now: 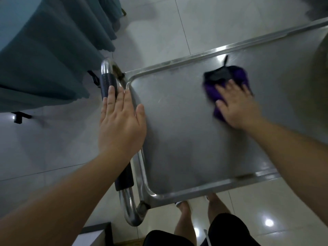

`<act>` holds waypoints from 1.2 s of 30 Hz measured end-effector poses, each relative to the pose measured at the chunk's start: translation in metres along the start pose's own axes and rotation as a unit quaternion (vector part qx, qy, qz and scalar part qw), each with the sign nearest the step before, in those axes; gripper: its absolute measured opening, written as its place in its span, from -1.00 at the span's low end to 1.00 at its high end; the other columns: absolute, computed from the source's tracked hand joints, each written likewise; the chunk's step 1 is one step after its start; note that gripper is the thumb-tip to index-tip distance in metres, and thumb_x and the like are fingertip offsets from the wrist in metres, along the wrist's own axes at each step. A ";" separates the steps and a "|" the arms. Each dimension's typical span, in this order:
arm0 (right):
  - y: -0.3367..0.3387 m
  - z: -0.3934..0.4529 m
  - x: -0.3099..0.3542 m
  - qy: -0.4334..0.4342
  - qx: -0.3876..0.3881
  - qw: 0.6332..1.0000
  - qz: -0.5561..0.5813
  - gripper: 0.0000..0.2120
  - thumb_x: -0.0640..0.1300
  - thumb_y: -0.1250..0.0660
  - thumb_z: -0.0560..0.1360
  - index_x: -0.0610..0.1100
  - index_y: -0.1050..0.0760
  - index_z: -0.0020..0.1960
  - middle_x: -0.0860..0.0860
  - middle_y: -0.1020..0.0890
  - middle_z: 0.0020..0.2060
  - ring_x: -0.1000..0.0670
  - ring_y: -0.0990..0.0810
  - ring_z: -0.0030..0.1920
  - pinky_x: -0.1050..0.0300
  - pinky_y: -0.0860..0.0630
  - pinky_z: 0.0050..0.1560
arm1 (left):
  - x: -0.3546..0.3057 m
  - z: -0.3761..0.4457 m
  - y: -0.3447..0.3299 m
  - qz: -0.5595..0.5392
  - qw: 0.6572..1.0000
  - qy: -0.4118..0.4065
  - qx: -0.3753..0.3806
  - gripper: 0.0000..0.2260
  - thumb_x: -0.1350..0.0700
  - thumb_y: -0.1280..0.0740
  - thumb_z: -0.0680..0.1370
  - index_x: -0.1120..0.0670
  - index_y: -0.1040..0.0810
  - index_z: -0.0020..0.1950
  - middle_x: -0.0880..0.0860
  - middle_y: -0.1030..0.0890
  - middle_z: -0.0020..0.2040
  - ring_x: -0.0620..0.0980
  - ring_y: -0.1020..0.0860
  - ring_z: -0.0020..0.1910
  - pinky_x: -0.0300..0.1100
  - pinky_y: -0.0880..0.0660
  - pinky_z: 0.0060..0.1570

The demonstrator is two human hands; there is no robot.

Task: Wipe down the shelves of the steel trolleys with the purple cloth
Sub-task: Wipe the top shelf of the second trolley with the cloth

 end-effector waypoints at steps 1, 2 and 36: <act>0.004 0.010 -0.020 -0.058 -0.016 0.998 0.011 -0.28 0.25 0.13 0.58 -0.04 -0.18 0.66 -0.13 -0.26 0.61 -0.09 -0.11 0.65 -0.15 0.08 0.62 | 0.000 0.000 0.001 -0.004 1.000 0.002 -0.001 -0.36 -0.22 0.21 0.74 0.10 0.04 0.74 0.01 0.08 0.75 -0.11 0.28 0.68 -0.14 0.33 0.61; 0.007 0.019 -0.036 -0.121 -0.035 0.992 0.022 -0.30 0.23 0.12 0.59 -0.02 -0.14 0.67 -0.12 -0.23 0.63 -0.08 -0.07 0.65 -0.16 0.10 0.62 | 0.000 0.000 0.001 -0.007 1.000 0.005 -0.002 -0.36 -0.22 0.21 0.74 0.10 0.04 0.74 0.01 0.08 0.75 -0.11 0.28 0.68 -0.14 0.33 0.61; 0.026 0.126 -0.032 -0.311 -0.062 0.946 0.067 -0.36 0.18 0.11 0.67 -0.01 0.06 0.70 -0.07 -0.04 0.68 -0.12 0.08 0.67 -0.28 0.15 0.61 | 0.001 0.004 0.000 0.010 1.000 0.022 -0.003 -0.38 -0.19 0.16 0.74 0.12 -0.10 0.72 0.03 -0.06 0.74 -0.15 0.24 0.69 -0.14 0.30 0.63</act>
Point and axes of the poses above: each hand's wrist, its own z-axis towards the middle knuckle, its own y-axis out of the back of the hand, x = y × z, the point moved 7 cm from there along z, towards the middle knuckle
